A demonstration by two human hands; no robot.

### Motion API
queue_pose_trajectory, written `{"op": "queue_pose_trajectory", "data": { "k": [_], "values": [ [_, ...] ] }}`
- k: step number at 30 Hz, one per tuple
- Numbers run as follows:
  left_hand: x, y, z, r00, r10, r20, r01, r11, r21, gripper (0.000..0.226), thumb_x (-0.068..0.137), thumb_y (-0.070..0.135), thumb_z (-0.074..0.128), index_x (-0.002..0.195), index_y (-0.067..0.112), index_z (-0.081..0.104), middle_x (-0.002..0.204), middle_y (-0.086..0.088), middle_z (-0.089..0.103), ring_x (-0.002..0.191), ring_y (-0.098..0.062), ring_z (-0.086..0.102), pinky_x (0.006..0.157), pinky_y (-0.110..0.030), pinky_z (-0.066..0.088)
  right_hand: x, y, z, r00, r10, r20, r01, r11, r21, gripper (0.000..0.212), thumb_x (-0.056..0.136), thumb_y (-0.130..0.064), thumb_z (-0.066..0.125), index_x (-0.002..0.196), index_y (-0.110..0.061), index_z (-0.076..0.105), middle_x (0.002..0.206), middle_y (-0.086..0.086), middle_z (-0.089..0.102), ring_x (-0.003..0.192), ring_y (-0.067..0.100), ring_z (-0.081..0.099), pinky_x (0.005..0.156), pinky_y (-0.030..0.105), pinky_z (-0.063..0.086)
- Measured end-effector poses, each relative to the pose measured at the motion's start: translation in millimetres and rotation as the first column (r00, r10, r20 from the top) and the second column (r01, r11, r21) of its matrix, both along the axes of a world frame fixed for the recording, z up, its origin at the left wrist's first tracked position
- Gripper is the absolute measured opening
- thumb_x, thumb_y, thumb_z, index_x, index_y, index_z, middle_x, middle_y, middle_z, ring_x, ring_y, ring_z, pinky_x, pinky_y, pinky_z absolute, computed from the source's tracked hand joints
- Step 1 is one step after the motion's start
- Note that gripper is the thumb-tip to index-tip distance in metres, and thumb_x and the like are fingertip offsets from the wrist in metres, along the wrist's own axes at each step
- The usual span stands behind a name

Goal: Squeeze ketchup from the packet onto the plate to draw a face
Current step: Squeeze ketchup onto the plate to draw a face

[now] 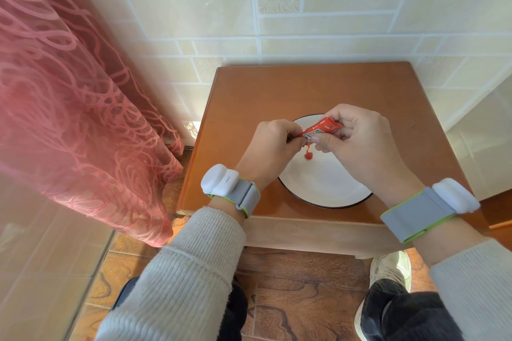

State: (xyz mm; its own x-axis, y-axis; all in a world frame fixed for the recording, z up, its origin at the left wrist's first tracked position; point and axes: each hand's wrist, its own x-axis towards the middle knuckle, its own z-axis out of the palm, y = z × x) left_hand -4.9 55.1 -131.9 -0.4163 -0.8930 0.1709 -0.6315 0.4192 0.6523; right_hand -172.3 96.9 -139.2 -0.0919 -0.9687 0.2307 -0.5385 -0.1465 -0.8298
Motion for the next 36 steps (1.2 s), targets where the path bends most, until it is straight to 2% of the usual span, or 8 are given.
{"op": "queue_pose_trajectory", "data": {
  "k": [6, 15, 19, 21, 23, 26, 36],
  "values": [
    [-0.7, 0.3, -0.1, 1.0, -0.011, -0.007, 0.011, 1.0, 0.005, 0.01, 0.086, 0.011, 0.063, 0.087, 0.005, 0.071, 0.081, -0.01, 0.068, 0.074, -0.023, 0.058, 0.067, -0.036, 0.048, 0.0, 1.4, 2.3, 1.0, -0.004, -0.03, 0.003, 1.0, -0.015, 0.017, 0.083, -0.018, 0.082, 0.094, -0.018, 0.07, 0.079, -0.006, 0.075, 0.072, 0.008, 0.074, 0.073, 0.04, 0.062],
    [-8.7, 2.2, 1.6, 0.999, -0.013, -0.049, 0.014, 1.0, 0.015, 0.009, 0.085, 0.009, 0.063, 0.083, 0.004, 0.07, 0.077, -0.009, 0.067, 0.069, -0.018, 0.055, 0.062, -0.028, 0.041, -6.9, 4.1, 2.7, 1.0, -0.005, -0.019, 0.004, 1.0, -0.023, 0.014, 0.084, -0.016, 0.081, 0.094, -0.018, 0.072, 0.075, -0.004, 0.074, 0.071, 0.011, 0.073, 0.075, 0.043, 0.061],
    [-15.6, 4.5, 3.7, 0.998, -0.032, -0.054, 0.034, 0.999, 0.034, 0.009, 0.086, 0.009, 0.063, 0.082, 0.006, 0.07, 0.071, -0.004, 0.065, 0.056, -0.004, 0.053, 0.055, -0.011, 0.039, -13.8, 6.2, 1.7, 1.0, -0.024, -0.019, 0.024, 1.0, -0.02, 0.014, 0.083, -0.015, 0.082, 0.093, -0.018, 0.072, 0.073, -0.003, 0.075, 0.07, 0.013, 0.074, 0.074, 0.044, 0.061],
    [-20.0, 5.7, 4.1, 0.998, -0.041, -0.057, 0.044, 0.998, 0.05, 0.01, 0.086, 0.008, 0.062, 0.081, 0.005, 0.069, 0.07, -0.006, 0.065, 0.053, 0.0, 0.054, 0.053, -0.008, 0.04, -17.8, 7.9, 1.5, 0.999, -0.033, -0.015, 0.032, 0.999, -0.021, 0.013, 0.083, -0.015, 0.082, 0.092, -0.018, 0.072, 0.073, -0.003, 0.074, 0.07, 0.013, 0.074, 0.073, 0.045, 0.061],
    [-24.1, 5.8, 3.1, 0.997, -0.048, -0.056, 0.051, 0.997, 0.057, 0.01, 0.086, 0.009, 0.062, 0.08, 0.005, 0.069, 0.071, -0.009, 0.067, 0.056, -0.009, 0.059, 0.055, -0.015, 0.043, -20.9, 9.4, 1.4, 0.999, -0.04, -0.024, 0.04, 0.999, -0.019, 0.013, 0.083, -0.015, 0.081, 0.092, -0.018, 0.072, 0.072, -0.003, 0.074, 0.069, 0.013, 0.073, 0.073, 0.044, 0.061],
    [-30.9, 5.6, 1.0, 0.997, -0.055, -0.057, 0.059, 0.996, 0.061, 0.01, 0.086, 0.009, 0.062, 0.079, 0.005, 0.069, 0.071, -0.011, 0.067, 0.065, -0.023, 0.063, 0.063, -0.036, 0.05, -26.8, 11.5, 0.6, 0.998, -0.059, 0.003, 0.059, 0.998, -0.005, 0.013, 0.083, -0.013, 0.081, 0.09, -0.018, 0.072, 0.07, -0.001, 0.074, 0.067, 0.014, 0.073, 0.073, 0.045, 0.061],
    [-42.1, 6.0, -4.8, 0.997, -0.062, -0.038, 0.063, 0.998, 0.027, 0.011, 0.085, 0.012, 0.062, 0.08, 0.009, 0.071, 0.07, -0.006, 0.067, 0.066, -0.022, 0.056, 0.062, -0.034, 0.046, -37.9, 14.9, 0.2, 0.996, -0.079, -0.045, 0.078, 0.997, -0.019, 0.013, 0.083, -0.016, 0.082, 0.092, -0.017, 0.073, 0.072, -0.002, 0.075, 0.067, 0.01, 0.074, 0.07, 0.04, 0.063]
  ]
}}
